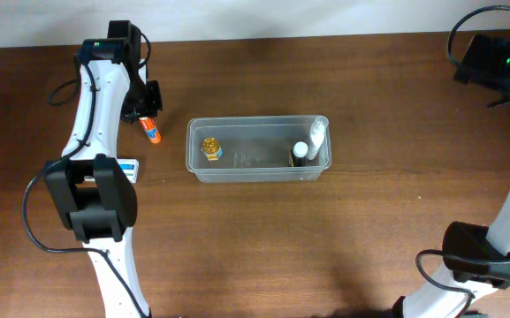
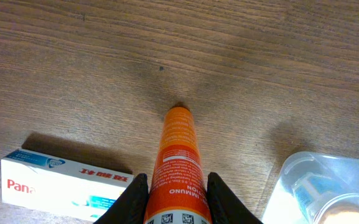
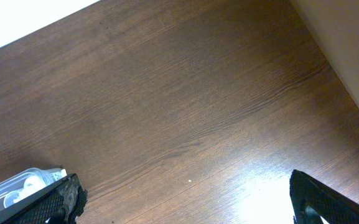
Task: Pack container
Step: 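Lift the tube and carry it over the container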
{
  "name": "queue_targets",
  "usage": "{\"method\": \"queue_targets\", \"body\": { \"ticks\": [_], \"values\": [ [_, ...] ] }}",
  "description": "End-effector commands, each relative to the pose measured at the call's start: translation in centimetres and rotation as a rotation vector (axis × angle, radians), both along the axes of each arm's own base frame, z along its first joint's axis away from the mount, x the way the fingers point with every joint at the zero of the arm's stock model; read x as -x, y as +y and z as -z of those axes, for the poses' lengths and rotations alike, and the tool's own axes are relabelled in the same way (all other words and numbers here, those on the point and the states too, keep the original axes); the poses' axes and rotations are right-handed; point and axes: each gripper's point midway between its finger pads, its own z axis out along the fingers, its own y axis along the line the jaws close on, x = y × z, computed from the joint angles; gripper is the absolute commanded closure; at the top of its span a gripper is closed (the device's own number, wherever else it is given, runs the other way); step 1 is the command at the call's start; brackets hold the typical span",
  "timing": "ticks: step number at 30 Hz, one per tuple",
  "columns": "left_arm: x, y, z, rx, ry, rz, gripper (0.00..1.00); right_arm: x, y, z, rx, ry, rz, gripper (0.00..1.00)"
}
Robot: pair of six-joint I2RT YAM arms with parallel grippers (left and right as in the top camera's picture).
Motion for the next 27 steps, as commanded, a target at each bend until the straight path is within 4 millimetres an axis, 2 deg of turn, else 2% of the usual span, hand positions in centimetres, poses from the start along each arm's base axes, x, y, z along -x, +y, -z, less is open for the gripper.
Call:
{"method": "queue_targets", "body": {
  "ticks": [1,7,10,14,18,22,27],
  "values": [
    [0.0,-0.1,-0.1,0.009,0.002,0.006,0.74,0.6,-0.2,-1.0,0.019,-0.022,0.004,0.02],
    [0.1,0.0,-0.9,0.003,0.002,0.006,0.73,0.6,-0.1,-1.0,0.019,-0.022,0.002,0.01],
    [0.0,0.0,-2.5,0.003,-0.017,0.005,0.73,0.6,-0.1,-1.0,0.019,-0.022,0.003,0.02],
    [-0.1,-0.5,-5.8,0.017,-0.058,0.012,0.74,0.6,-0.1,-1.0,0.019,-0.022,0.003,0.02],
    [0.3,-1.9,-9.1,0.074,-0.100,0.032,0.73,0.6,-0.1,-1.0,0.019,-0.022,0.003,0.02],
    [1.1,-3.3,-11.4,0.083,-0.124,0.063,0.73,0.6,-0.1,-1.0,0.019,-0.022,0.003,0.02],
    [1.7,-6.8,-13.4,0.101,-0.167,0.163,0.74,0.6,-0.1,-1.0,0.019,-0.022,0.003,0.02]
  ]
}}
